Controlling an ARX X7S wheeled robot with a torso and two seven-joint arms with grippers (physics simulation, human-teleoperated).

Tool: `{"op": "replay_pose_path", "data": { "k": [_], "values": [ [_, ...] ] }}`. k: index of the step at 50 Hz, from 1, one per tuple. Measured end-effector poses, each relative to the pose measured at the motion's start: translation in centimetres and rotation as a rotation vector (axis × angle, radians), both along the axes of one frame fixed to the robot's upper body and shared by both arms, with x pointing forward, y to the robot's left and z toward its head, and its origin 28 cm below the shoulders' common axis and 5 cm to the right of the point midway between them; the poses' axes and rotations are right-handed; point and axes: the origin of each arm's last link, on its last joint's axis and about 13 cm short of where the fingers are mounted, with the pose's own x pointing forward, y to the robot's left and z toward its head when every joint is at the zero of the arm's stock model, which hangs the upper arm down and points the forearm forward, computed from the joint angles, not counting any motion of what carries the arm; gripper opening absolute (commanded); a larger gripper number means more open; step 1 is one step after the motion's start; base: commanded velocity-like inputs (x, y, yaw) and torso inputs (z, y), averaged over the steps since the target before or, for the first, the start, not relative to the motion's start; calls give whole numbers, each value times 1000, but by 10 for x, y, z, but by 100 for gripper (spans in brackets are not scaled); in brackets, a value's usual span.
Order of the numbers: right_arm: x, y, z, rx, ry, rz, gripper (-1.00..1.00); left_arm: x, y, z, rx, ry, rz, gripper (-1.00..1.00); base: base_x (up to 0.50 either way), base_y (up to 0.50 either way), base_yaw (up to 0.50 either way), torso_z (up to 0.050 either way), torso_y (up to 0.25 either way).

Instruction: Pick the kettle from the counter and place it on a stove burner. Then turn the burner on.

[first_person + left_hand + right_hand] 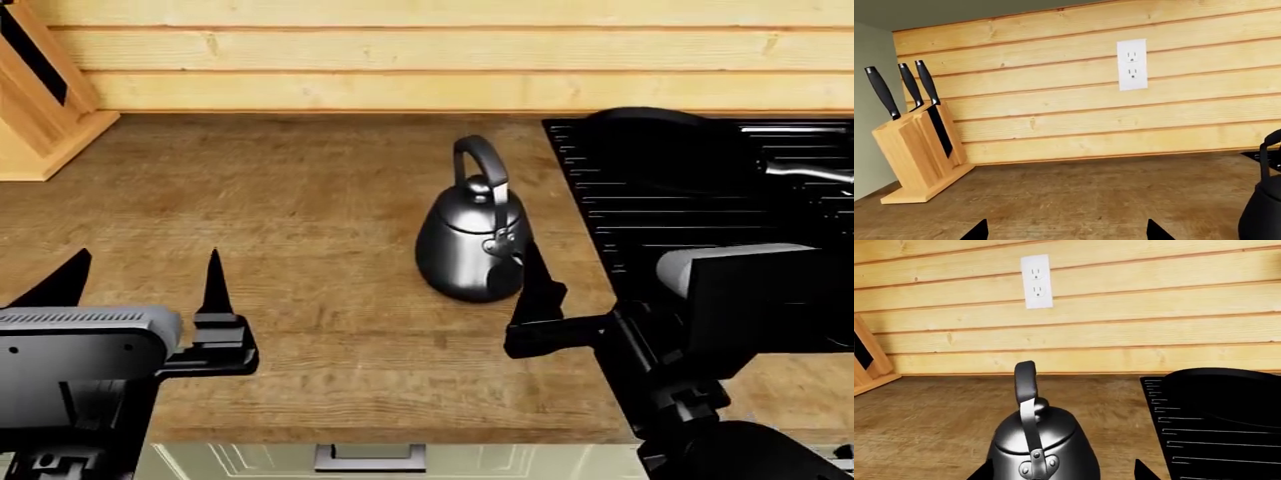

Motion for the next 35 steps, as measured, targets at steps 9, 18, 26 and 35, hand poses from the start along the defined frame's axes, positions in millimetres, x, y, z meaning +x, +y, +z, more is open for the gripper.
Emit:
{"op": "replay_pose_path", "data": {
  "k": [9,18,26,35],
  "values": [
    [0,0,0,0,-2,5,100,0,0,0,1,2,0,100,194,0,0,0,0],
    [0,1,1,-10,-30,3,100,1,0,0,2,3,0,100,38,0,0,0,0],
    [1,5,11,-12,-60,9,100,1,0,-1,0,6,-1,100,0,0,0,0,0],
    [10,16,33,-7,-55,78,100,1,0,-4,-1,12,2,100,0,0,0,0,0]
  ]
}}
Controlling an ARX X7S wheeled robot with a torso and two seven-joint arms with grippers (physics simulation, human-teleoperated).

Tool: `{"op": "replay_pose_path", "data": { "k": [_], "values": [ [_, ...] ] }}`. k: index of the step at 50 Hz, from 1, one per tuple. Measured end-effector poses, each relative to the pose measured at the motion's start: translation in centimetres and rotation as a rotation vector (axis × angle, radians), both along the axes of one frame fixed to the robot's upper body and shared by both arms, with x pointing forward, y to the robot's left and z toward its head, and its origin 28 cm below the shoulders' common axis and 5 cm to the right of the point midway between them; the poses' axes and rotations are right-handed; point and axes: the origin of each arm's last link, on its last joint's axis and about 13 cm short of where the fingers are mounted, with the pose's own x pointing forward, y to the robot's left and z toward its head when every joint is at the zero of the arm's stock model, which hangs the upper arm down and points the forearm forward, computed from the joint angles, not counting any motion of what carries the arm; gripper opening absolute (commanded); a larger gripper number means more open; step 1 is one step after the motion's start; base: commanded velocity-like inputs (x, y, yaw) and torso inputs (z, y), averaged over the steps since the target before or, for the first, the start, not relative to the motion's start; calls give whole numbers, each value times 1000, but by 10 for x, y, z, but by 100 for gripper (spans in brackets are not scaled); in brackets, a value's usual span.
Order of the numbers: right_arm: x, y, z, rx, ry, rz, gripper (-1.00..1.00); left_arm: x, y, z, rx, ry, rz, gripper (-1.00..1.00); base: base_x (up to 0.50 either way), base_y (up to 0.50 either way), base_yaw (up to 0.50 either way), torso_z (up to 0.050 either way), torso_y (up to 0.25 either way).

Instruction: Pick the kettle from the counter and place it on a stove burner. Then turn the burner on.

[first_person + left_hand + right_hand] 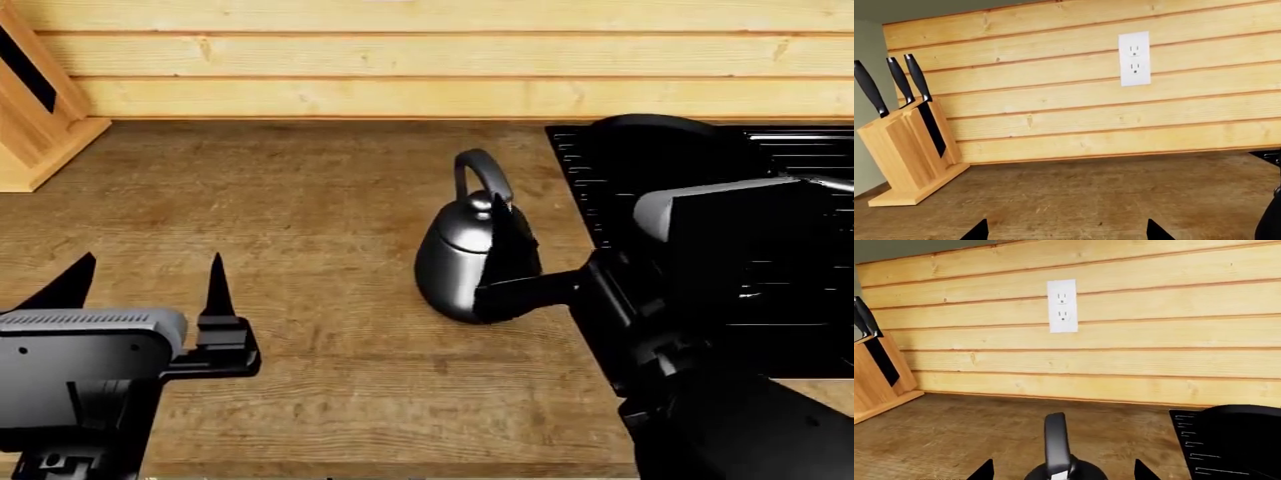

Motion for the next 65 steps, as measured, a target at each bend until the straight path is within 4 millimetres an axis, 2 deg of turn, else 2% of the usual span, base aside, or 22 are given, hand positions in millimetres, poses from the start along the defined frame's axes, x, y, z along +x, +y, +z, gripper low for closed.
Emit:
{"op": "replay_pose_path", "data": {
  "k": [8,26,43,65],
  "values": [
    [9,9,13,-23,45,53,100,0,0,-1,-1,2,1,100,0,0,0,0,0],
    [37,16,23,-50,131,38,100,1,-1,-2,2,7,1,100,0,0,0,0,0],
    [56,26,16,-103,191,2,100,2,-1,-3,4,13,0,100,0,0,0,0,0],
    [69,32,14,-190,241,-30,100,3,0,-4,3,16,-2,100,0,0,0,0,0]
  ]
}}
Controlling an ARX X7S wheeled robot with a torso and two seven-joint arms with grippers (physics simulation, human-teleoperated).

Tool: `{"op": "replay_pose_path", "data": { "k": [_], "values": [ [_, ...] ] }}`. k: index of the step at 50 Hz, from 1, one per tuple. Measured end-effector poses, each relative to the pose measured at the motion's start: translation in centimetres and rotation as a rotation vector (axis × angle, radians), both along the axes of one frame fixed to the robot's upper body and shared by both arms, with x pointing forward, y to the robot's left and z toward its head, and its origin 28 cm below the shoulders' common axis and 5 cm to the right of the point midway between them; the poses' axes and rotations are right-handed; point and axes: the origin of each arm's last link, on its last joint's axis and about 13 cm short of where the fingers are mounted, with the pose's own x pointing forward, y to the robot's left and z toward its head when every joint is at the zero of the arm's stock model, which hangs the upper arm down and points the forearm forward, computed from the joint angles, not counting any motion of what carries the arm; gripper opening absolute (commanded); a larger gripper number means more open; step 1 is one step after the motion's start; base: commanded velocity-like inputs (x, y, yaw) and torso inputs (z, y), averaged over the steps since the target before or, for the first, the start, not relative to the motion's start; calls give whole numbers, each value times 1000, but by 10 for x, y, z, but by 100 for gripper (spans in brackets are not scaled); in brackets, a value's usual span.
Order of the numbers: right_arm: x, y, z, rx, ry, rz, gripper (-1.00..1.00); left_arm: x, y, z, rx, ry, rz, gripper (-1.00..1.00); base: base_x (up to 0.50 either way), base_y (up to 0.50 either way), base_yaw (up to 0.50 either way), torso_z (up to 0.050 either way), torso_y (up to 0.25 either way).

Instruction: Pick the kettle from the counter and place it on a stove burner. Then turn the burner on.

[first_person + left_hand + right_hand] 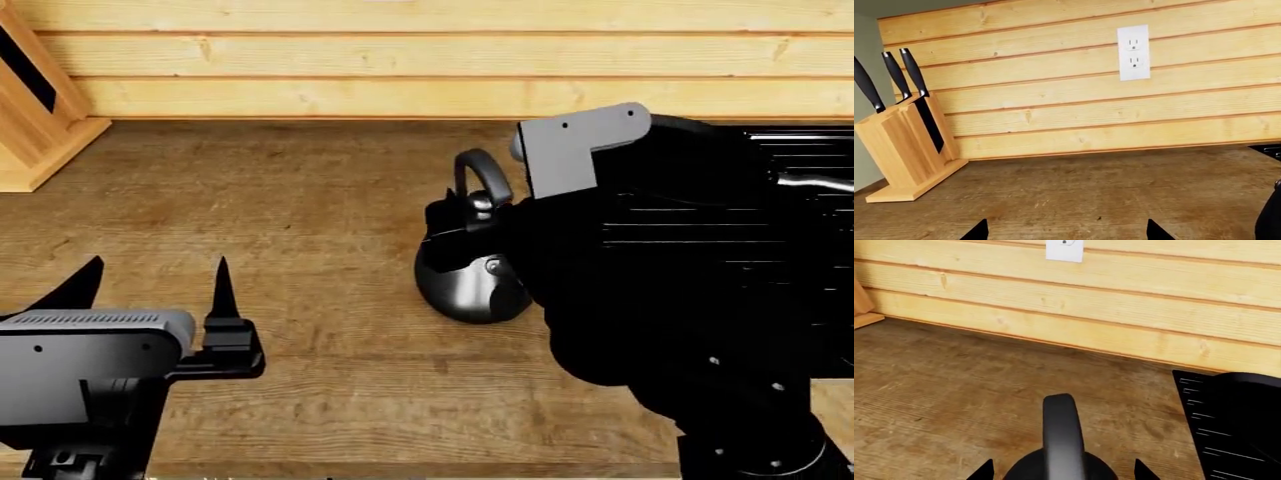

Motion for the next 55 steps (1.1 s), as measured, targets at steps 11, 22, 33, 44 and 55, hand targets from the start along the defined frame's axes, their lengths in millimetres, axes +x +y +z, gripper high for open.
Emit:
{"op": "replay_pose_path", "data": {
  "k": [11,22,33,44,55],
  "values": [
    [2,1,0,-13,-2,0,-100,0,0,0,0,0,0,100,0,0,0,0,0],
    [3,0,-1,-15,-7,-1,-100,0,0,0,1,0,0,100,0,0,0,0,0],
    [2,0,3,6,-9,7,-100,0,0,1,2,-3,1,100,1,0,0,0,2],
    [-1,0,11,29,-36,13,-100,0,0,3,6,-10,1,100,0,0,0,0,2],
    [-5,0,18,41,-79,18,-100,-1,0,5,8,-15,1,100,0,0,0,0,2]
  ]
}}
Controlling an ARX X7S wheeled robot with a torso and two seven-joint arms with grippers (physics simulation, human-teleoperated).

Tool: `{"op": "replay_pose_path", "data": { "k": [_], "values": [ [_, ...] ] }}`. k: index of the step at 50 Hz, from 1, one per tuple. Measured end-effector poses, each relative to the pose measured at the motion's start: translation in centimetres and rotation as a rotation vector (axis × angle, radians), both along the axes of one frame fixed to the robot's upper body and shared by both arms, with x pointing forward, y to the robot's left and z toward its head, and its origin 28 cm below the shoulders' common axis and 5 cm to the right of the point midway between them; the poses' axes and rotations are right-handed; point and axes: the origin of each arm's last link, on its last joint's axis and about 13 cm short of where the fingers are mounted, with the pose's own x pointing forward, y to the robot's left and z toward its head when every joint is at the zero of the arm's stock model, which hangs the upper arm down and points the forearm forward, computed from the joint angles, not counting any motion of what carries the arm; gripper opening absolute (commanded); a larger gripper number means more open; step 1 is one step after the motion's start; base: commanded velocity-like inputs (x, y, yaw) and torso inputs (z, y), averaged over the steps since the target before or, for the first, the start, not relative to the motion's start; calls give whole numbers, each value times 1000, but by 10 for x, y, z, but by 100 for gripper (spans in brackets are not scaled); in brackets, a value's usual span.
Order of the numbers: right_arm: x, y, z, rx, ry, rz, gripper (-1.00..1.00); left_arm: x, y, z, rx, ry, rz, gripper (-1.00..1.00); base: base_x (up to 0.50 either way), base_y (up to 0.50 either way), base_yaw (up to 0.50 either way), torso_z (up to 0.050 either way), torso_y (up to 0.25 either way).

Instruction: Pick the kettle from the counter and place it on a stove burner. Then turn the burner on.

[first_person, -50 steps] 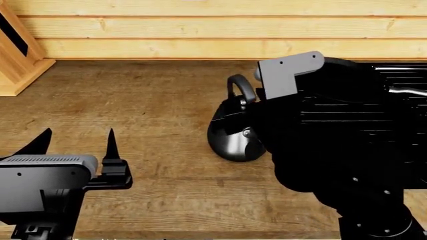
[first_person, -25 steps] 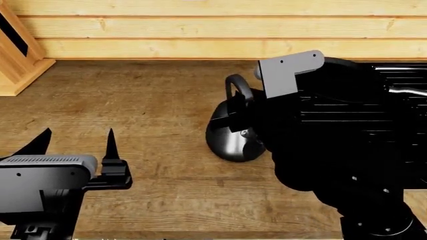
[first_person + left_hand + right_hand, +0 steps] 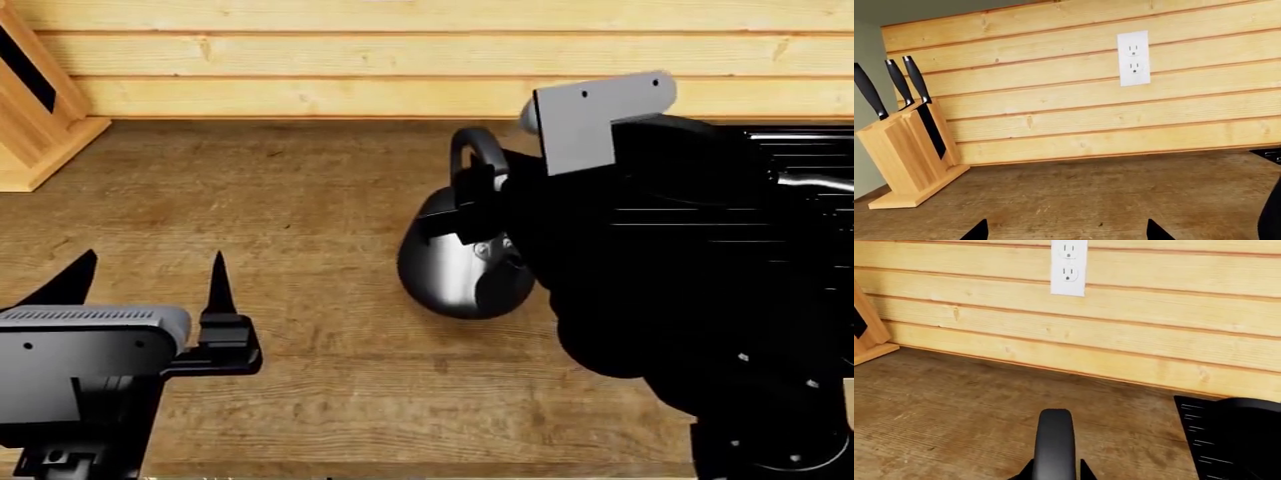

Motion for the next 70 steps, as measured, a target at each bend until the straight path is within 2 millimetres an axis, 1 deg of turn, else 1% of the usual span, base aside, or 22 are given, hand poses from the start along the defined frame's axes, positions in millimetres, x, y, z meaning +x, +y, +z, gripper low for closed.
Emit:
{"op": "replay_pose_path", "data": {
  "k": [14,39,70],
  "values": [
    [-2,0,6,11,-38,0,-100,0,0,1,3,-2,1,100,0,-11,0,1,2],
    [-7,0,15,21,-84,-3,-100,0,0,0,4,0,1,100,0,-213,0,0,2],
    [-8,-3,22,34,-108,-21,-100,0,-1,2,7,-4,-2,100,0,-170,0,1,2]
  ]
}}
